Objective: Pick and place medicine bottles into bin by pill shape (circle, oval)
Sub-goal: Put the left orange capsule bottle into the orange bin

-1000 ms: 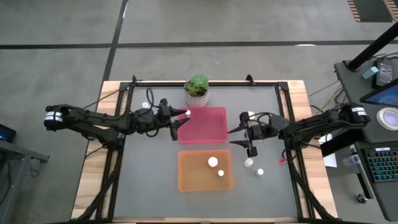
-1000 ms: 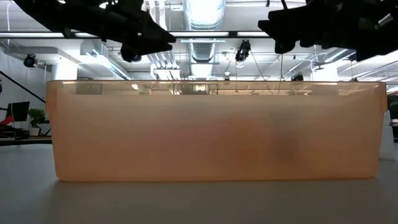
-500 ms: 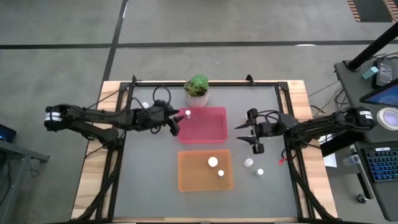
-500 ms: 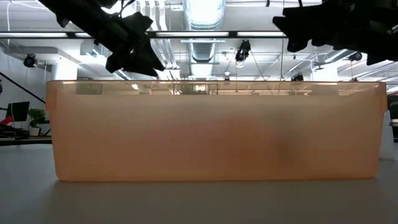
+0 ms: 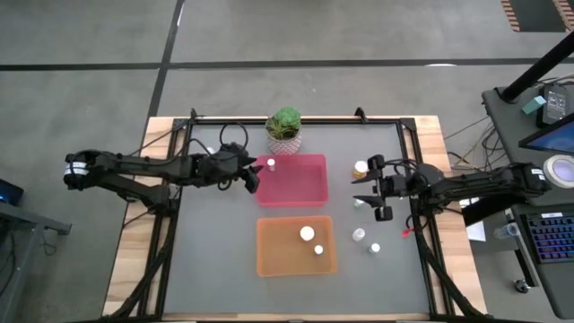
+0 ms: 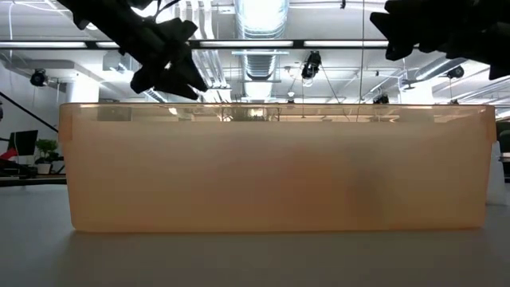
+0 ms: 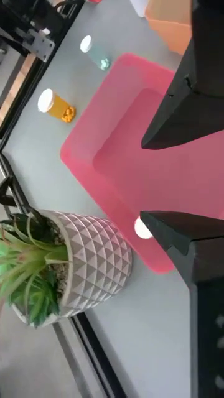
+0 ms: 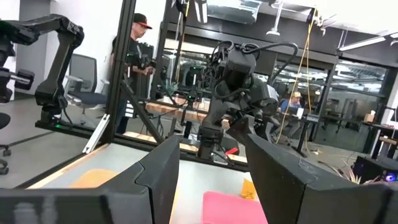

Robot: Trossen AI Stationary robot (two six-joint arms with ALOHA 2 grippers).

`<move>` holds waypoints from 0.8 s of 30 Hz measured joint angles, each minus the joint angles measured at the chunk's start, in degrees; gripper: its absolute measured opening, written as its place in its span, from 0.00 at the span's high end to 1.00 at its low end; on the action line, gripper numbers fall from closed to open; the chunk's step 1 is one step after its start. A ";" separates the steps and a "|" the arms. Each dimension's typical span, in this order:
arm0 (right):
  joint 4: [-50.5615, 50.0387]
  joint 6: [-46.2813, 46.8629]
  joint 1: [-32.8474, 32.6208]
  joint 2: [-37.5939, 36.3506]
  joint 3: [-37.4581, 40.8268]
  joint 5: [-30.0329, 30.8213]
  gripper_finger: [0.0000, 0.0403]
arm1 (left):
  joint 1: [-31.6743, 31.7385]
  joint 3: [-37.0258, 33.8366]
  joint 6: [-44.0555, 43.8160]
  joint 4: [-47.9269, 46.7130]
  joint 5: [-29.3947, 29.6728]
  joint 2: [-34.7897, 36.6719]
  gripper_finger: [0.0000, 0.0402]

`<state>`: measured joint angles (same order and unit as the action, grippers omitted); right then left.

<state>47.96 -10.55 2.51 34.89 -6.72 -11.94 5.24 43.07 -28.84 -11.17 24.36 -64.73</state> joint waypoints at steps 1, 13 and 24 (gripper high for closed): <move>-0.90 0.00 0.06 -0.80 0.00 0.01 0.56 | 0.10 0.32 -0.82 -1.19 -0.02 -0.02 0.61; -5.79 -0.20 0.27 -4.89 0.00 1.60 0.56 | 3.77 7.83 -15.58 -30.53 -0.05 -3.84 0.61; -5.81 -0.20 0.27 -4.87 0.00 1.55 0.56 | 11.46 12.26 -18.39 -48.87 -7.50 -14.47 0.61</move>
<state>42.15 -10.74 2.79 30.02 -6.72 -10.39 16.70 55.33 -47.22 -60.04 16.86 -79.19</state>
